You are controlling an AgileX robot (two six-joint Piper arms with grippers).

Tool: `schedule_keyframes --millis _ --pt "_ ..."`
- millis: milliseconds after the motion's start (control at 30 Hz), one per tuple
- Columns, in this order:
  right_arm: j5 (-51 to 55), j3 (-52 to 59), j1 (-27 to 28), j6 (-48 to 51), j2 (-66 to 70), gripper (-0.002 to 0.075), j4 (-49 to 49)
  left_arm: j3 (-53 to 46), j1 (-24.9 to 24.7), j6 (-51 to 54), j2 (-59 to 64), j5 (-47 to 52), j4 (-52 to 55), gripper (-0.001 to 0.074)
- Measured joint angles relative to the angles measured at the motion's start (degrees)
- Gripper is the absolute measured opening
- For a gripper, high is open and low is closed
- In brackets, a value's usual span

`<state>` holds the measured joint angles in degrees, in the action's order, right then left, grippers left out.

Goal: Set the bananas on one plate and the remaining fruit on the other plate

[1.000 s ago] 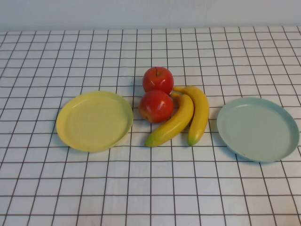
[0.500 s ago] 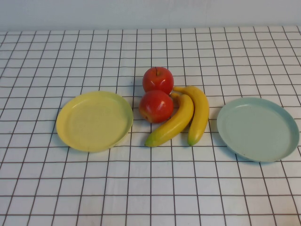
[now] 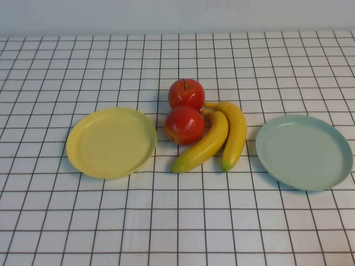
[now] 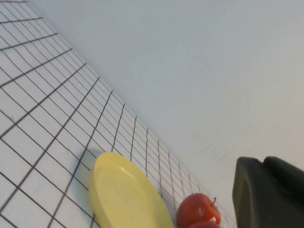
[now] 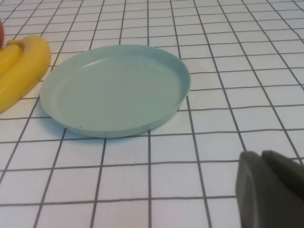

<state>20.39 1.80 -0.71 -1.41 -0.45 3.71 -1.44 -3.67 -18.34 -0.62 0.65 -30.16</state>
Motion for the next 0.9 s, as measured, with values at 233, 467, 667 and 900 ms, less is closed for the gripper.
schedule_keyframes --millis 233,467,667,900 --pt "0.0 0.0 0.0 0.0 0.0 -0.0015 0.0 3.47 0.0 0.93 0.0 8.53 0.3 0.0001" --pt "0.0 0.0 0.0 0.0 0.0 -0.0015 0.0 19.4 0.0 22.14 8.71 24.34 3.27 0.0001" --pt "0.0 0.0 0.0 0.0 0.0 -0.0015 0.0 29.3 0.0 41.25 22.73 27.22 3.64 0.0001" --pt "0.0 0.0 0.0 0.0 0.0 -0.0015 0.0 33.47 -2.3 39.77 34.14 18.59 6.24 0.001"
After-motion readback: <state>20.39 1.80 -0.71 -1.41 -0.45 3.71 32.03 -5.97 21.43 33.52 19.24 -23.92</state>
